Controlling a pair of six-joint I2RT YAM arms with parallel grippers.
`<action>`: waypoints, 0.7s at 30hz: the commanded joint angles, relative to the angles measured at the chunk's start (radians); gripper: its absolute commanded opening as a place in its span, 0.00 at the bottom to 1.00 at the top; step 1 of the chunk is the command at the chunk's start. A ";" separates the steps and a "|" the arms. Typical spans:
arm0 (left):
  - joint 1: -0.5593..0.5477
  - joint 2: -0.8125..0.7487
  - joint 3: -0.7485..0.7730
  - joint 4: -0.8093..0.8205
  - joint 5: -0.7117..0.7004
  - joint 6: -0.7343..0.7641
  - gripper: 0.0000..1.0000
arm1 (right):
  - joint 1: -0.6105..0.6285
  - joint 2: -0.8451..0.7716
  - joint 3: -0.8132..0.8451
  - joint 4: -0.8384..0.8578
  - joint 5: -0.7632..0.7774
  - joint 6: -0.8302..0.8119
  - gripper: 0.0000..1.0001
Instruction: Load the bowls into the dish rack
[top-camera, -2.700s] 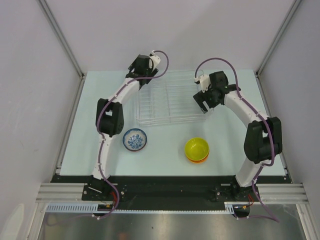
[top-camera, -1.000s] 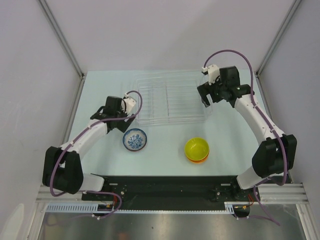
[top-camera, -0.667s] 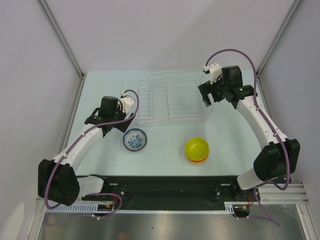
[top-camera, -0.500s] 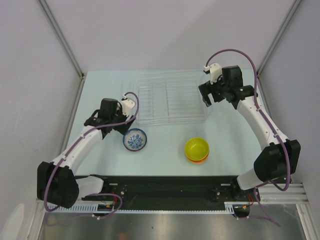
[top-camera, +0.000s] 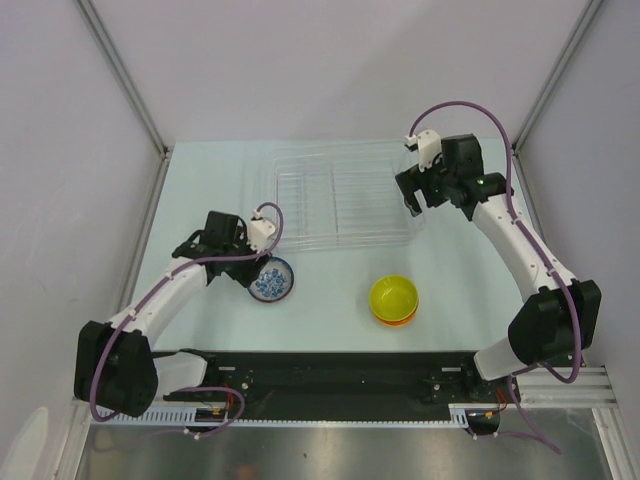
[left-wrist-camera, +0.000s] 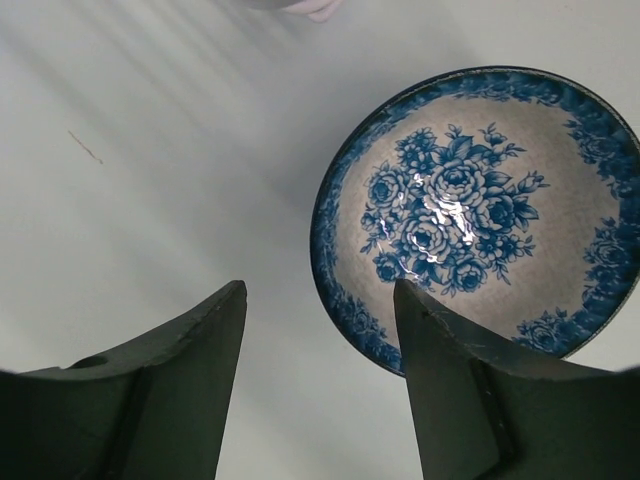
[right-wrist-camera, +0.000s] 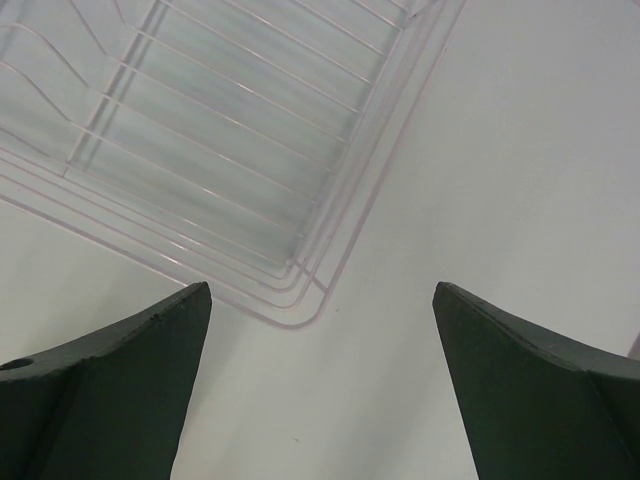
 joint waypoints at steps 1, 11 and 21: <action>0.001 -0.002 -0.011 -0.001 0.072 0.030 0.65 | 0.014 -0.039 -0.008 0.020 0.019 0.018 1.00; 0.001 0.067 -0.019 0.021 0.103 0.036 0.55 | 0.025 -0.049 -0.038 0.033 0.026 0.023 1.00; 0.003 0.061 -0.001 0.013 0.106 0.031 0.45 | 0.031 -0.046 -0.044 0.034 0.028 0.026 1.00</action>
